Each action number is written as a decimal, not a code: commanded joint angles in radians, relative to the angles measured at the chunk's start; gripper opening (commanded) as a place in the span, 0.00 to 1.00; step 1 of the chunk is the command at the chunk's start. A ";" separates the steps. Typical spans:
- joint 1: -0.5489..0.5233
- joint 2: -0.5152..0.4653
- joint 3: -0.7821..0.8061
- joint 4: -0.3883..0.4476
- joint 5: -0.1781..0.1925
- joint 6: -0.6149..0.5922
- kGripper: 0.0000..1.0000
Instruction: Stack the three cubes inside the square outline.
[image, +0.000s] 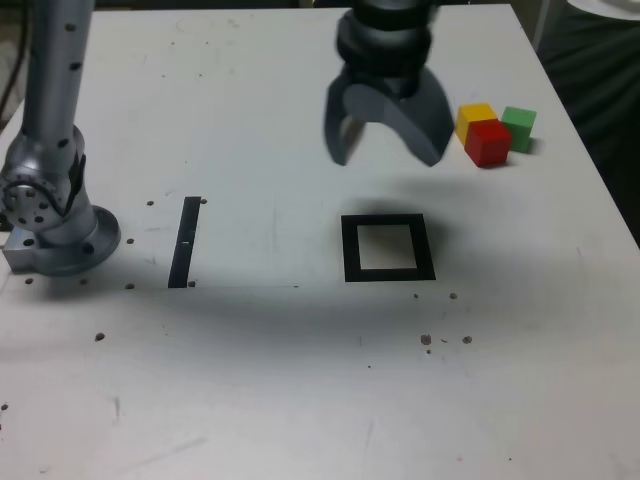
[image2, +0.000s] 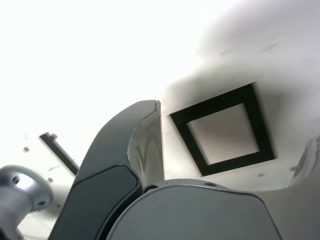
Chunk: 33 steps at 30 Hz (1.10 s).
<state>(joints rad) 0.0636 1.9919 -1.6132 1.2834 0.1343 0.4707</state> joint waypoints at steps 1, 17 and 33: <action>0.005 0.036 -0.059 0.033 0.006 0.021 0.99; 0.047 0.244 -0.412 0.169 0.010 0.077 0.99; 0.096 0.424 -0.618 0.211 0.008 0.107 0.98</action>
<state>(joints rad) 0.1559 2.4068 -2.2204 1.4917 0.1400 0.5750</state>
